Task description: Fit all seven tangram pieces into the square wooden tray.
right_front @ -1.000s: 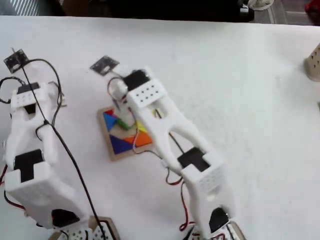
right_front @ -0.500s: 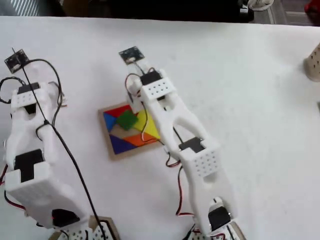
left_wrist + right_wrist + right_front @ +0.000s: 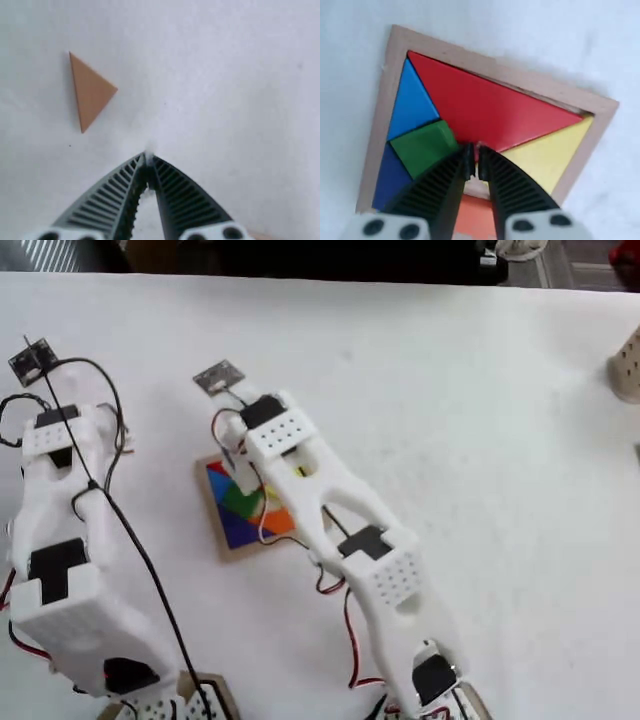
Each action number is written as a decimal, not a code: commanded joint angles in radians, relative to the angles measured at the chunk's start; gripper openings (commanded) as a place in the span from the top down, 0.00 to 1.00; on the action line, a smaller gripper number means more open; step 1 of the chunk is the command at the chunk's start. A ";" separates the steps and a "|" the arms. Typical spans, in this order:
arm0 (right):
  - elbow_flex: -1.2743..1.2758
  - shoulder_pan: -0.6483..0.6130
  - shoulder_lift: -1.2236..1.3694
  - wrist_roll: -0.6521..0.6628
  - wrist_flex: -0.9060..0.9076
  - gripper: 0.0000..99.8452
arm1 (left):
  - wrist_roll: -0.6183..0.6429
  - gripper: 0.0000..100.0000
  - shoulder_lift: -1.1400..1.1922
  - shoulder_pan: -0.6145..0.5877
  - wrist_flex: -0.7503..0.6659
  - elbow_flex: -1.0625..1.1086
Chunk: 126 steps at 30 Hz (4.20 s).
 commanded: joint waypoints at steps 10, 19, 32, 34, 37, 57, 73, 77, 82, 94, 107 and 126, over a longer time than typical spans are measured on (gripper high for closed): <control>0.166 0.025 -0.154 0.011 -0.016 0.98 | 0.003 0.98 -0.002 0.004 0.000 -0.046; 0.250 -0.061 -0.156 0.011 -0.131 0.98 | 0.003 0.98 -0.002 0.004 0.002 -0.046; 0.261 0.073 -0.255 -0.046 -0.071 0.98 | 0.003 0.98 -0.002 0.004 0.002 -0.046; 0.281 0.094 -0.254 -0.046 -0.097 0.98 | 0.003 0.98 -0.002 0.004 0.002 -0.049; 0.307 0.134 -0.260 -0.043 -0.134 0.98 | 0.003 0.98 -0.002 0.001 0.000 -0.057; 0.381 0.203 -0.252 0.046 -0.305 0.98 | 0.028 0.68 0.334 -0.252 0.038 -0.373; 0.382 0.202 -0.251 0.046 -0.326 0.98 | -0.129 0.84 0.707 -0.200 0.559 -1.022; 0.382 0.205 -0.251 0.046 -0.326 0.98 | -0.143 0.82 0.719 -0.185 0.618 -1.065; 0.382 0.205 -0.251 0.046 -0.325 0.98 | -0.147 0.80 0.727 -0.185 0.695 -1.112; 0.382 0.205 -0.251 0.046 -0.323 0.98 | -0.244 0.80 0.728 -0.176 0.651 -1.109; 0.382 0.206 -0.252 0.046 -0.323 0.98 | -0.374 0.94 0.727 -0.096 0.806 -1.117; 0.359 0.252 -0.314 0.038 -0.236 0.98 | -0.382 0.94 0.372 0.151 0.961 -1.053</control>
